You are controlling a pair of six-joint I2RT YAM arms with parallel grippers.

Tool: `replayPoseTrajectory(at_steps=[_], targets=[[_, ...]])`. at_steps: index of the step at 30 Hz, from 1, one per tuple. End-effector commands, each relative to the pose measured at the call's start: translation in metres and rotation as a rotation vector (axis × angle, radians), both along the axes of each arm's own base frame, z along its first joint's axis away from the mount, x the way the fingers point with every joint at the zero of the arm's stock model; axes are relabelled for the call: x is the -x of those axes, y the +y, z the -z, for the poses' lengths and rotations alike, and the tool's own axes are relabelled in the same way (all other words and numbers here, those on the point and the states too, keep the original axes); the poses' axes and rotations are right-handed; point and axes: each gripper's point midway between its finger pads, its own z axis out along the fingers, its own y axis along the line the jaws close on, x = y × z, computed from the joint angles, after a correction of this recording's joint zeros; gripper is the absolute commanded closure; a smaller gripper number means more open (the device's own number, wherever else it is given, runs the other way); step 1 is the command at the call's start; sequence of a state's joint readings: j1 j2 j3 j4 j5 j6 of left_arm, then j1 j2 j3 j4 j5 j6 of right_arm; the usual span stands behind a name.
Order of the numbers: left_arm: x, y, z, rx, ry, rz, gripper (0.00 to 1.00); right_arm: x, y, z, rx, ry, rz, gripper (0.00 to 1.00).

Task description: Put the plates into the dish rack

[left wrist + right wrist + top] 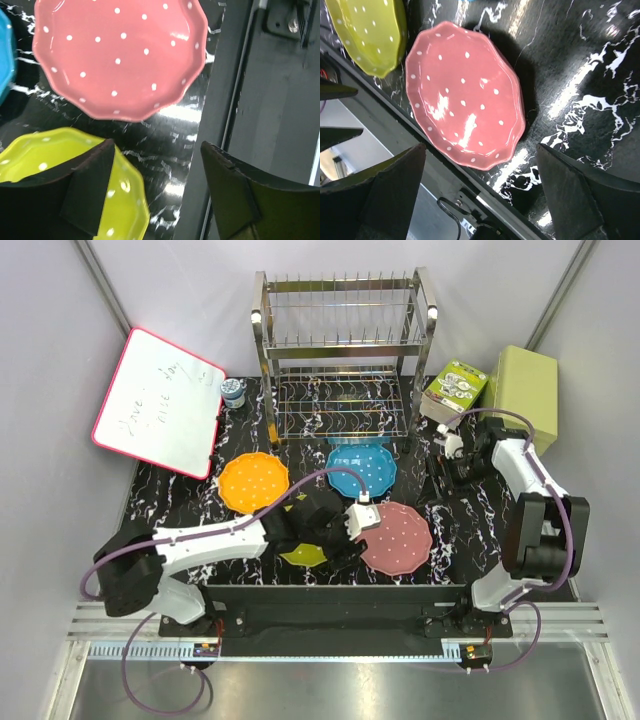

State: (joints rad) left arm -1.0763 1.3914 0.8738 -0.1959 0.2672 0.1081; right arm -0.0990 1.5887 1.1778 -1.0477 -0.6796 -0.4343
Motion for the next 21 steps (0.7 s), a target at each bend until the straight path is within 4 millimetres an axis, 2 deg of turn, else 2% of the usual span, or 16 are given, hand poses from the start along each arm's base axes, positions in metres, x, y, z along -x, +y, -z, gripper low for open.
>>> replayPoseTrajectory(at_steps=[1, 2, 5, 7, 9, 12, 17, 21], targets=[[-0.014, -0.026, -0.001, 0.105, 0.03, -0.117, 0.42, -0.001, -0.001, 0.01, -0.032, -0.013, -0.069, 0.03], [-0.014, -0.029, -0.002, 0.12, 0.039, -0.125, 0.55, -0.005, -0.004, 0.015, -0.031, 0.003, -0.057, 0.04], [-0.014, -0.03, 0.009, 0.112, 0.08, -0.167, 0.72, -0.012, -0.004, 0.024, -0.062, 0.074, -0.015, 0.05], [-0.017, -0.03, 0.018, 0.102, 0.099, -0.205, 0.77, -0.01, -0.002, 0.027, -0.083, 0.123, 0.005, 0.07], [-0.017, -0.028, 0.027, 0.084, 0.111, -0.218, 0.89, -0.01, 0.002, 0.028, -0.122, 0.16, 0.013, 0.08], [-0.015, -0.029, 0.036, 0.071, 0.142, -0.233, 1.0, -0.009, 0.006, 0.029, -0.152, 0.198, 0.018, 0.09], [-0.013, -0.026, 0.051, 0.03, 0.172, -0.249, 1.0, -0.001, 0.003, 0.045, -0.149, 0.278, -0.021, 0.11], [-0.012, -0.021, 0.066, -0.021, 0.187, -0.258, 1.0, 0.003, 0.001, 0.05, -0.145, 0.304, -0.038, 0.08]])
